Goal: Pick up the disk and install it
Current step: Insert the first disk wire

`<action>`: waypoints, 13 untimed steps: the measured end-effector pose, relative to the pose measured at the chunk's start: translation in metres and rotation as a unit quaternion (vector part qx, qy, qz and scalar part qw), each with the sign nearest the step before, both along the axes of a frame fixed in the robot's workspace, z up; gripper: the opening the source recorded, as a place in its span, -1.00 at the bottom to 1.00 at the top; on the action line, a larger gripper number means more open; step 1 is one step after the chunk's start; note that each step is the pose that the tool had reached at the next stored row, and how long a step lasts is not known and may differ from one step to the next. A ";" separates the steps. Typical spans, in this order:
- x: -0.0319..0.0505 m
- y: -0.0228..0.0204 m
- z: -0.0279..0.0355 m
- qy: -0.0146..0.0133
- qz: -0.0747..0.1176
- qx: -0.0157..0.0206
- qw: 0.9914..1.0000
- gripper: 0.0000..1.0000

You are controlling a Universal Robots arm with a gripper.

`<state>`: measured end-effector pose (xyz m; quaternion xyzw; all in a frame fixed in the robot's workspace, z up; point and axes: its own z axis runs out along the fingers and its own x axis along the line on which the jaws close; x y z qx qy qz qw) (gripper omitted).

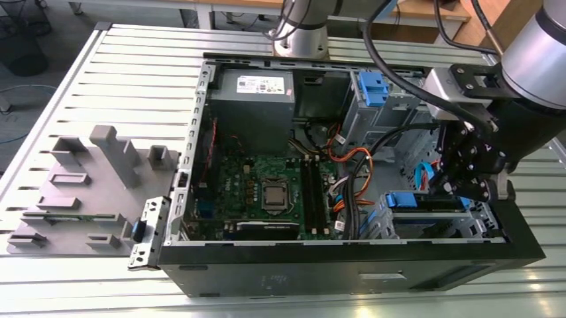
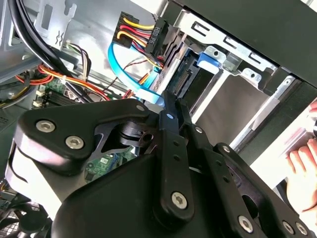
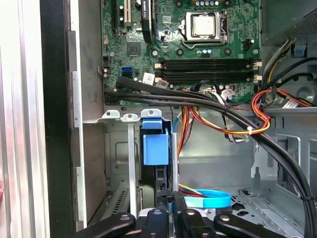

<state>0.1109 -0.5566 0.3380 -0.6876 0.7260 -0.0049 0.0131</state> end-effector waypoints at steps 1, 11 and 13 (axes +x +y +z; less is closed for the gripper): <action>0.0000 -0.0009 -0.0001 0.000 0.000 0.001 1.000 -0.67; -0.0008 -0.0042 -0.0007 -0.001 0.000 0.003 1.000 -0.67; -0.0009 -0.0042 -0.0008 -0.001 0.000 0.003 1.000 -0.67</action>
